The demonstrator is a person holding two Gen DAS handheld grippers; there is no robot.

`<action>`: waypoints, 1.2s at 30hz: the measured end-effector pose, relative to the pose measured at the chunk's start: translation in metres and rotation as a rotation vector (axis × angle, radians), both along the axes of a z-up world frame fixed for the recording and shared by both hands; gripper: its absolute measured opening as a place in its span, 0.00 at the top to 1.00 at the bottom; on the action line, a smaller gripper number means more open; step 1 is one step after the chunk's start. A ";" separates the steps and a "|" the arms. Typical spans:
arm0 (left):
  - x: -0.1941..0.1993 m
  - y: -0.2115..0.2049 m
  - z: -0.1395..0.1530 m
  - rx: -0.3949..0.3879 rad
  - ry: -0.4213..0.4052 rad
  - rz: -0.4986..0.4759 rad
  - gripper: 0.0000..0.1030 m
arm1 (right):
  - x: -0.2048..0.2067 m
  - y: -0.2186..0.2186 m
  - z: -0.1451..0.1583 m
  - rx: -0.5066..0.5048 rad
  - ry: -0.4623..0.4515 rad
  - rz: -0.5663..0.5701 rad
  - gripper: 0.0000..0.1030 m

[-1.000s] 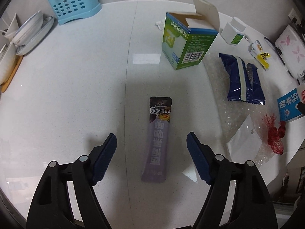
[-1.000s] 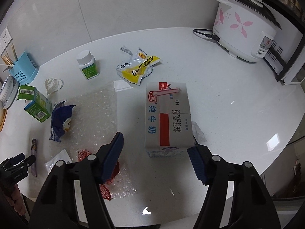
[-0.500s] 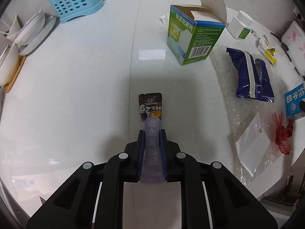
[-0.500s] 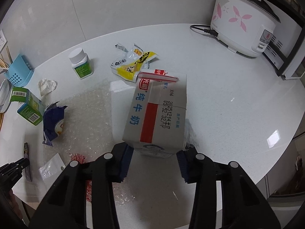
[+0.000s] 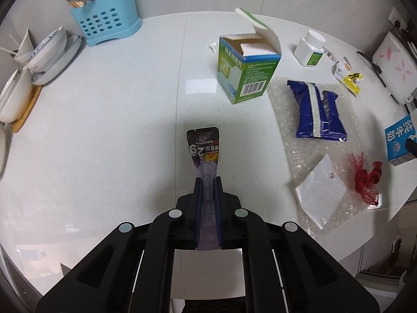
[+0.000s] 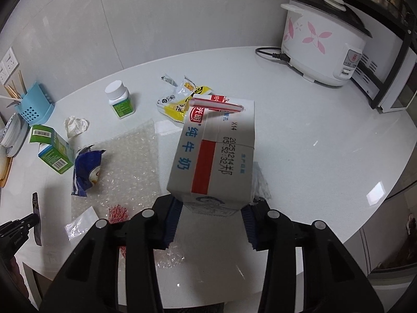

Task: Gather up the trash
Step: 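Carry the stick and carton with both tools down toward the black trash bin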

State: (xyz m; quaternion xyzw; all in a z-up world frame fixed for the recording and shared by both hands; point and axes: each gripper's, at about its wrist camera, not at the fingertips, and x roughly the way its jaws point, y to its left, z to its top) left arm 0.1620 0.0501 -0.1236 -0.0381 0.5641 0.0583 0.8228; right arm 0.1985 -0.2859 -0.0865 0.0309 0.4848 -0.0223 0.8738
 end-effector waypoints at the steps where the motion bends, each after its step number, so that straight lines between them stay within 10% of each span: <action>1: -0.003 -0.001 0.003 0.000 -0.007 -0.001 0.92 | -0.002 0.000 0.003 0.003 -0.005 0.001 0.61; 36: -0.131 -0.085 0.074 -0.057 -0.145 -0.099 0.93 | -0.156 -0.003 0.057 0.029 -0.123 0.133 0.61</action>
